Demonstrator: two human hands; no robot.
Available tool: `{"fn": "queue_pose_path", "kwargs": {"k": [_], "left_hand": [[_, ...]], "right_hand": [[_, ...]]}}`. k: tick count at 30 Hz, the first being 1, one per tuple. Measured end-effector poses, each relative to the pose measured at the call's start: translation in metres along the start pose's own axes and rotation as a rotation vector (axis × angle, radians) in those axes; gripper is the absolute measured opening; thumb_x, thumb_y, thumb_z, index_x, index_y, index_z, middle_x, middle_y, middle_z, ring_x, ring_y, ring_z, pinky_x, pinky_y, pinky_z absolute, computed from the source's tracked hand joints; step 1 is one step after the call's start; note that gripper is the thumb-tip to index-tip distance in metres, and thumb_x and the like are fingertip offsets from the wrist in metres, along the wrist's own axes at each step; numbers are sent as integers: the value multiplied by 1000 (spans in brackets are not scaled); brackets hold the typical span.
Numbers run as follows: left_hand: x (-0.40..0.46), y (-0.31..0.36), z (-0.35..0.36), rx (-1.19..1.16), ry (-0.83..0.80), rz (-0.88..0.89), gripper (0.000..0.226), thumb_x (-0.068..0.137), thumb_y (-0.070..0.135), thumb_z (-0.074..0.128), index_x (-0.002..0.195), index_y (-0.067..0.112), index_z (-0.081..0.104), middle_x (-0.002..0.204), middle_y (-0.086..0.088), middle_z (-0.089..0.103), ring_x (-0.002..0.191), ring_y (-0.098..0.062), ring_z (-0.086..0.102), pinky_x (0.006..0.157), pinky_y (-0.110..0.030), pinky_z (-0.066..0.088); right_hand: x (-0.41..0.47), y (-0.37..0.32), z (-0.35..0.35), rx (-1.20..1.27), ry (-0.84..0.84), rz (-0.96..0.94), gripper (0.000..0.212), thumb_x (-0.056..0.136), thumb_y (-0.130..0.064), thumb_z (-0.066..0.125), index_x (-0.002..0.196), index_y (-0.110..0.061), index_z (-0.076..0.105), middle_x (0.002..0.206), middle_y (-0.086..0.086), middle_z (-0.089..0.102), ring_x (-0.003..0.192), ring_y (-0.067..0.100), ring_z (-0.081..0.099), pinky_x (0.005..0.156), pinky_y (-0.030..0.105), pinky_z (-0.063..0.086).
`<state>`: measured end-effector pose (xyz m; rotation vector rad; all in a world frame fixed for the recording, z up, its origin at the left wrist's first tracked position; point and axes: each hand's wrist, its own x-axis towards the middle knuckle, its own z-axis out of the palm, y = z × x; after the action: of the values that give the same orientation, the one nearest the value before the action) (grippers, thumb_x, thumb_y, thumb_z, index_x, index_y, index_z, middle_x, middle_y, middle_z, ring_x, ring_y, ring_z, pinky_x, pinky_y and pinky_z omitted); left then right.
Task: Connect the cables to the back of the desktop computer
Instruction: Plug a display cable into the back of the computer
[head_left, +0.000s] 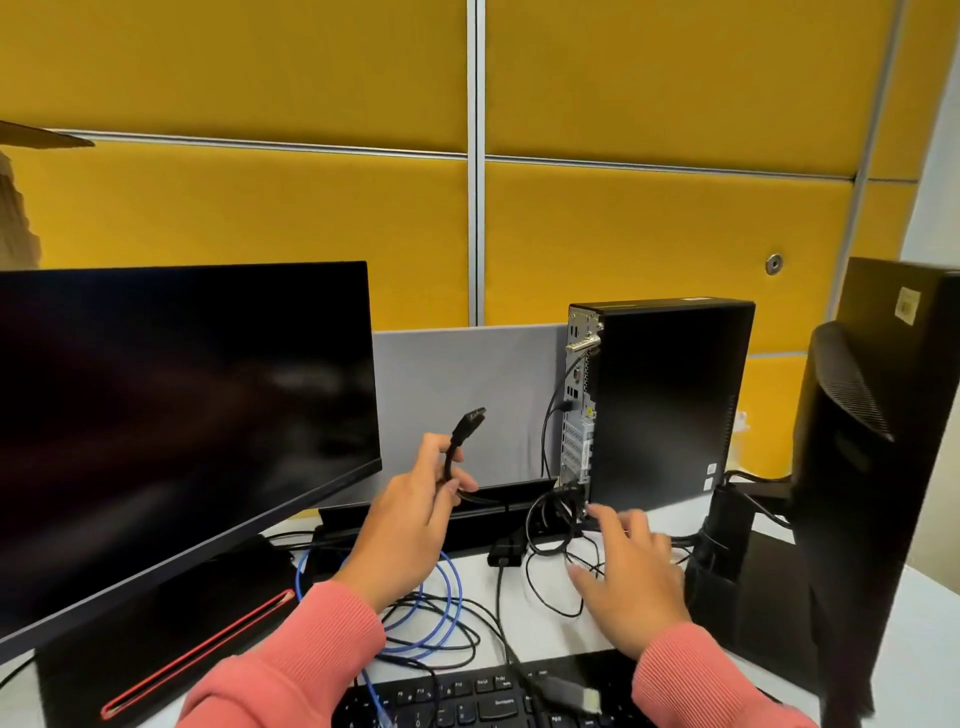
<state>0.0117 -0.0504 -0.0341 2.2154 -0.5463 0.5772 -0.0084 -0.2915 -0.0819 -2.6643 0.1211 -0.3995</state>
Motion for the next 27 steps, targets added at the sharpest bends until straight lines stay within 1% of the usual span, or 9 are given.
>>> {"fn": "queue_pose_path", "kwargs": {"k": [4,6,9,11,14,18,22,25,27], "left_hand": [[1,5,3,17,-6,29,27,108,18,46,108,43,36,100,26,70,92,2,65,83,-29,55],[0,8,5,17,-13,40,23,108,19,47,107,39,37,87,21,67,78,-3,64,69,-29,53],[-2,13,5,-10,-35,50,18,108,19,45,109,35,39,74,10,63,58,-11,54,51,-29,38],[-3,15,4,-27,-42,57,19,108,18,44,109,36,39,80,7,68,59,-11,56,51,-27,40],[-5,16,2,-54,-58,72,18,107,18,47,109,35,41,81,10,67,63,-13,58,58,-39,48],[-6,23,-1,-128,-41,105,26,100,27,63,117,40,49,88,15,62,68,-13,56,62,-32,49],[1,37,-4,-200,86,152,23,101,31,62,121,40,54,109,17,62,91,-16,59,77,-19,48],[9,41,-7,-196,146,153,18,101,27,63,115,37,60,104,14,67,104,-12,62,82,-12,43],[13,41,-8,-166,143,173,16,99,24,67,109,35,62,99,15,68,102,-13,63,81,-11,41]], "right_hand": [[-1,-42,-24,533,48,-319,44,96,-36,64,138,-42,50,123,-22,48,110,2,55,96,28,49],[-4,-67,-37,693,56,-425,43,95,-31,67,136,-41,55,118,-20,54,96,6,61,84,19,50],[-7,-91,-47,824,84,-495,39,94,-25,70,129,-39,61,113,-16,59,89,11,64,78,23,55],[-8,-97,-49,864,113,-496,33,95,-24,70,123,-39,64,110,-14,62,89,14,66,79,31,58],[-7,-98,-49,892,174,-486,23,95,-22,70,112,-37,68,103,-10,66,85,16,68,77,31,58],[-5,-97,-48,924,207,-458,15,94,-22,70,104,-34,69,98,-7,69,85,15,71,77,34,58],[-2,-96,-52,943,233,-440,13,94,-18,71,101,-29,72,93,-7,69,83,12,66,73,23,54],[3,-96,-53,943,246,-446,12,93,-18,72,99,-29,72,92,-7,70,84,12,66,74,25,53],[7,-94,-53,938,243,-437,11,92,-20,74,98,-30,73,92,-7,70,83,12,65,75,29,55]]}}
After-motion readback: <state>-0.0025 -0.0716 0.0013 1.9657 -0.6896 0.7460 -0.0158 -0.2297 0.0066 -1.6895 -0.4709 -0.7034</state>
